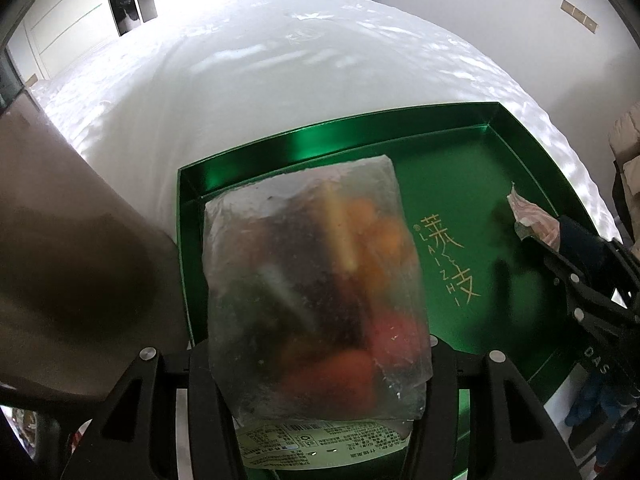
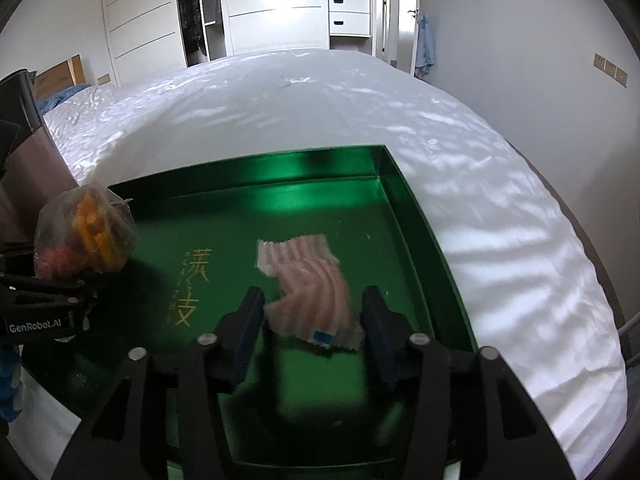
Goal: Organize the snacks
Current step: 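Open right gripper to drop pink wrapper while left gripper lowers snack bag into tray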
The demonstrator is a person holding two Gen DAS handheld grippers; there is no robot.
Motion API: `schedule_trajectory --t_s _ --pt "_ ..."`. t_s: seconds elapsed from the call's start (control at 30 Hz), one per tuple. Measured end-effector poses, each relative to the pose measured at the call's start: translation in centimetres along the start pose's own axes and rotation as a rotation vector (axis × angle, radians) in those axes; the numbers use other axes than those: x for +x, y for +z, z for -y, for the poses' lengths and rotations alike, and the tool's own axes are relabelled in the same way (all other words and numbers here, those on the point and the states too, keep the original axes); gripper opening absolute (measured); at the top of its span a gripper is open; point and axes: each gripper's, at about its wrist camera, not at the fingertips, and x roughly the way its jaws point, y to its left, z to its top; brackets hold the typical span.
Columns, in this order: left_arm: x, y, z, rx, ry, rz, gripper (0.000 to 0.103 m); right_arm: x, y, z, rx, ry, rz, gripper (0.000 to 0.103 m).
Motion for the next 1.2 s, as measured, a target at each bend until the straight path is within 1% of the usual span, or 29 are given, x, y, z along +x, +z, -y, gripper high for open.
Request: schedule_trajectory --t_s 0.03,0.23,0.43,0.5,0.57,0.63,0.7,0.9,1.0,1.2 --pt "-0.1 0.0 0.0 0.000 0.003 0.003 0.045 -0.3 0.1 0.0 0.002 -0.015 0.006 0.103" --pt "-1.6 -0.2 0.1 -0.004 0.003 0.022 0.045 -2.3 0.4 0.5 0.022 -0.023 0.026 0.103" --pt "-3.8 -1.1 0.8 0.011 -0.016 0.043 0.046 -4.9 0.6 0.1 0.021 -0.038 0.050 0.103" --pt "-4.5 -1.3 0.8 0.006 -0.036 0.049 0.046 -5.8 0.5 -0.1 0.017 -0.047 0.058 0.103" --pt "-5.2 -1.5 0.7 -0.003 -0.062 0.061 0.050 -6.5 0.4 -0.2 0.022 -0.050 0.064 0.103" --pt "-5.5 -1.5 0.8 0.001 -0.057 0.062 0.050 -7.0 0.4 -0.2 0.027 -0.054 0.067 0.103" --pt "-5.5 -1.5 1.0 0.013 -0.043 0.064 0.051 -7.3 0.3 -0.3 0.026 -0.055 0.069 0.103" --pt "-4.2 -1.8 0.8 0.009 -0.021 0.030 0.051 -7.6 -0.2 -0.6 0.024 -0.046 0.065 0.103" --pt "-3.3 -2.2 0.6 0.005 -0.023 0.004 0.051 -7.5 -0.3 -0.5 0.026 -0.045 0.060 0.103" --pt "-2.3 -2.9 0.3 -0.005 -0.037 -0.029 0.057 -7.4 -0.9 -0.4 0.035 -0.044 0.054 0.103"
